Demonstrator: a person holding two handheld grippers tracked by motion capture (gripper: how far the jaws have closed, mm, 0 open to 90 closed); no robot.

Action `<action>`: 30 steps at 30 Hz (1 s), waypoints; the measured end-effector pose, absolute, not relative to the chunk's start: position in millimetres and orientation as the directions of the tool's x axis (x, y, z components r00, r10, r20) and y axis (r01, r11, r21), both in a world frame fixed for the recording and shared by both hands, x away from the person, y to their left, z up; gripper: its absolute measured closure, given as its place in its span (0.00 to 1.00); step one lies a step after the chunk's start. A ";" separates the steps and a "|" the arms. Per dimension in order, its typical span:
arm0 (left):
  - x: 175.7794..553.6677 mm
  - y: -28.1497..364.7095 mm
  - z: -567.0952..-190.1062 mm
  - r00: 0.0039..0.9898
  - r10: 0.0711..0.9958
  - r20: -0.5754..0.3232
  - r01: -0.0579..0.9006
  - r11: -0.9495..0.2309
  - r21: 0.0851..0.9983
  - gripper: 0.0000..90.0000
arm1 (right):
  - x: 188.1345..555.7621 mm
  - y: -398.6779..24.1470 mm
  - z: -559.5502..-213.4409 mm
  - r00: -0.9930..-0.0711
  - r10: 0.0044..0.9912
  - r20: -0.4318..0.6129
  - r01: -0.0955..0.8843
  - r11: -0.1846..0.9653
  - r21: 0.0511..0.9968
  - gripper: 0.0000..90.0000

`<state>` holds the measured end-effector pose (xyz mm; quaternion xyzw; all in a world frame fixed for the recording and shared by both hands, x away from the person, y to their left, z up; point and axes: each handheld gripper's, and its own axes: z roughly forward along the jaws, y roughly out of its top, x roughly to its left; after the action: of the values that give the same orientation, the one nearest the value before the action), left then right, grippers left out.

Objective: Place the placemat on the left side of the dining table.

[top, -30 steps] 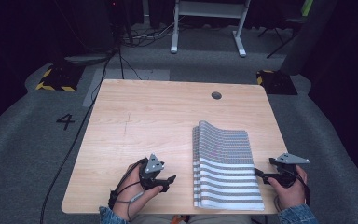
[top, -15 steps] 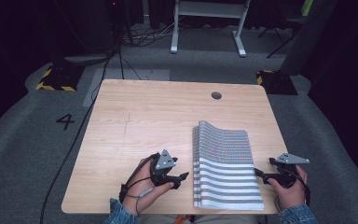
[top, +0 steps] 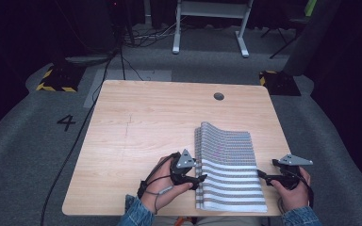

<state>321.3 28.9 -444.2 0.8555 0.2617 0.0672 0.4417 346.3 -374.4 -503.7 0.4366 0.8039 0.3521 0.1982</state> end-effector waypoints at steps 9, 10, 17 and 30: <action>336.7 9.2 -461.3 0.858 0.485 -0.172 0.440 -0.521 0.731 0.34 | 346.2 -374.5 -503.7 -0.541 0.841 -0.012 0.561 0.372 0.740 0.17; 338.3 6.5 -464.7 0.847 0.495 -0.194 0.462 -0.506 0.728 0.34 | 346.2 -374.5 -503.7 -0.541 0.841 -0.011 0.562 0.371 0.740 0.17; 340.6 3.9 -463.6 0.842 0.500 -0.200 0.474 -0.512 0.717 0.34 | 346.1 -374.0 -504.1 -0.540 0.842 -0.010 0.559 0.367 0.743 0.17; 349.9 -14.4 -469.2 0.846 0.484 -0.223 0.489 -0.539 0.685 0.34 | 345.4 -373.6 -503.7 -0.534 0.845 -0.008 0.563 0.363 0.743 0.17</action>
<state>349.9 -14.4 -469.2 0.8773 0.2774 -0.0035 0.3916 345.4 -373.6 -503.7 0.4395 0.8011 0.3543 0.1991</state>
